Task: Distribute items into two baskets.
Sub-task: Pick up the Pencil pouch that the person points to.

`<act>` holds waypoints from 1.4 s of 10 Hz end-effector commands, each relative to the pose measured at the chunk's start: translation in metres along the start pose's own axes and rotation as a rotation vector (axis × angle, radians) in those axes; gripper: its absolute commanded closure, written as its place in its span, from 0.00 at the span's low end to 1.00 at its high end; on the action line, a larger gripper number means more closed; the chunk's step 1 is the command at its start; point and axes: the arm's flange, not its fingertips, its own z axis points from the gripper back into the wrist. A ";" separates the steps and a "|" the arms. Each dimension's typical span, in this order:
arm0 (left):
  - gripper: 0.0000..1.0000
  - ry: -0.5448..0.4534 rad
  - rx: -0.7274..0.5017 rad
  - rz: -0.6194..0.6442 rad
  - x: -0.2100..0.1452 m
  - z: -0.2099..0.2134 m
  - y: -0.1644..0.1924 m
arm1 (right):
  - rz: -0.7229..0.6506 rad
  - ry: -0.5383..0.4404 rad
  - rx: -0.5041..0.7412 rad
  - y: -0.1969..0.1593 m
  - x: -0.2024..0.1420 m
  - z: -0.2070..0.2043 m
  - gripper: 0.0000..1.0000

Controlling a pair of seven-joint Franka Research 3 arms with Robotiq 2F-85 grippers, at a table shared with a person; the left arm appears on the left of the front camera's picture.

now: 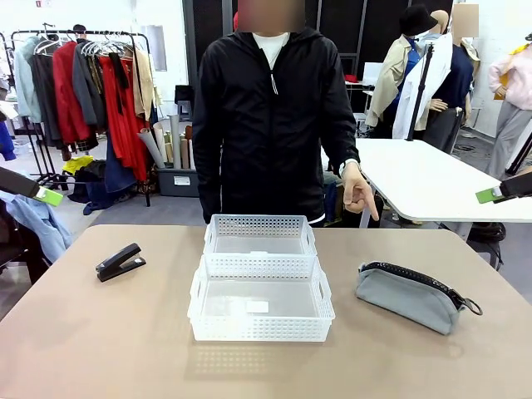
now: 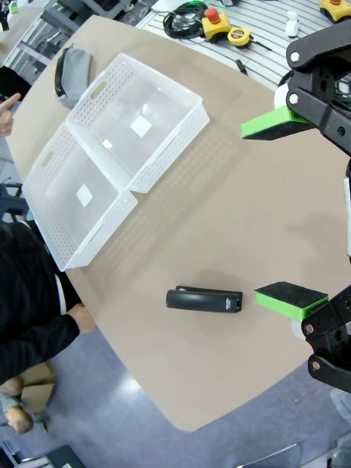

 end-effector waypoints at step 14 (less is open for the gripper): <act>0.00 -0.011 -0.010 0.003 0.000 -0.001 0.001 | 0.709 0.646 0.001 0.014 0.068 -0.125 0.00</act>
